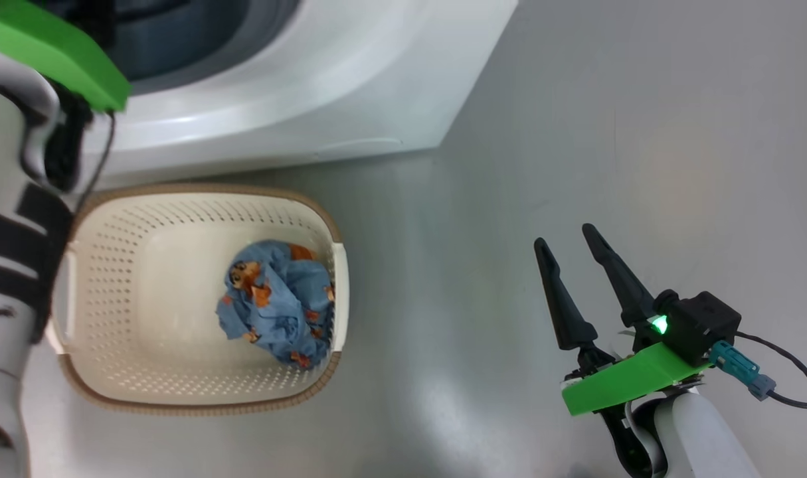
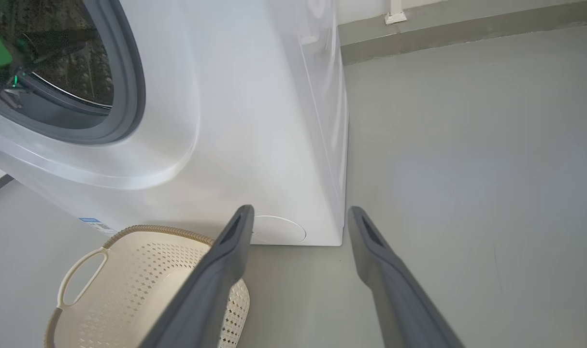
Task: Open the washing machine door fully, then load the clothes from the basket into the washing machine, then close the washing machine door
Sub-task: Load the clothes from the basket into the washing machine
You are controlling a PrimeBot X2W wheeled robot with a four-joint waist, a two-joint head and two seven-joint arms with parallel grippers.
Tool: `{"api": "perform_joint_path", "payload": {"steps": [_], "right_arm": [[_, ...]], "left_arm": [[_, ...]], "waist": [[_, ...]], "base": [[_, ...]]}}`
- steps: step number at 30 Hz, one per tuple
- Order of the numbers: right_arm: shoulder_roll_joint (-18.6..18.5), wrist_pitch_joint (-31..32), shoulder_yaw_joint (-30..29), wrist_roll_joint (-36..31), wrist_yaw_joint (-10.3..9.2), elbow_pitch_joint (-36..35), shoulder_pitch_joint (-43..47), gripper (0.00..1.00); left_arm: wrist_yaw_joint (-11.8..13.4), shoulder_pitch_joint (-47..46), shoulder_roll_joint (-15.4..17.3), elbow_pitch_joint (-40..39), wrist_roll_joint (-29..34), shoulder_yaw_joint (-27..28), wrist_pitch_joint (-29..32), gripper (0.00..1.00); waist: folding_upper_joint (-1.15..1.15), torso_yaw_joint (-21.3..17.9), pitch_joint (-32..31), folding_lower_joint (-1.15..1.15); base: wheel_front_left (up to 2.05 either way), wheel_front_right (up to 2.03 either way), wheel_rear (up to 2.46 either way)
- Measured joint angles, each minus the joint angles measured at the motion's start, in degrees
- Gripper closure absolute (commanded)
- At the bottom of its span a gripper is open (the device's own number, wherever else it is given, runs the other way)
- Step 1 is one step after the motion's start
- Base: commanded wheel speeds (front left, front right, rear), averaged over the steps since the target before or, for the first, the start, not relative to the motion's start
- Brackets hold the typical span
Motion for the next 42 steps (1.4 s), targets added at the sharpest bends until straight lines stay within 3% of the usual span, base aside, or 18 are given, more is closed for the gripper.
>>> {"api": "perform_joint_path", "payload": {"steps": [7,12,18,27,38,42], "right_arm": [[0.0,0.0,-1.2,-0.1,0.0,1.2,1.3,0.0],[0.0,0.0,-1.4,-0.2,0.0,1.6,4.1,0.0],[0.0,0.0,-1.4,-0.5,0.0,1.6,6.7,0.0],[0.0,0.0,-1.2,-0.5,0.0,1.4,10.6,0.0],[0.1,0.0,-1.1,-0.7,0.0,1.0,13.4,0.0],[0.1,0.0,-1.1,-1.6,0.0,0.4,14.3,0.0]], "left_arm": [[1.8,8.0,-0.9,-6.4,-0.1,0.4,-0.5,0.0],[4.1,15.1,0.7,-14.2,-0.3,2.4,-0.9,0.0],[8.3,27.1,4.7,-27.5,-0.7,6.8,-1.0,0.0],[16.7,46.4,9.9,-47.6,0.2,10.9,-1.0,0.0],[23.5,65.2,12.5,-57.4,1.8,16.1,-1.0,0.0],[24.5,71.5,12.0,-59.2,2.7,19.1,-1.0,0.0]], "waist": [[0.0,1.5,-5.4,0.0],[0.0,2.5,-9.6,0.0],[0.0,3.5,-14.9,0.0],[0.0,4.5,-22.0,0.0],[0.0,4.8,-27.8,0.0],[0.0,4.5,-29.0,0.0]], "base": [[0.0,0.0,0.0],[0.0,0.0,0.0],[0.0,0.0,0.0],[0.0,0.0,0.0],[0.0,0.0,0.0],[0.0,0.0,0.0]]}}
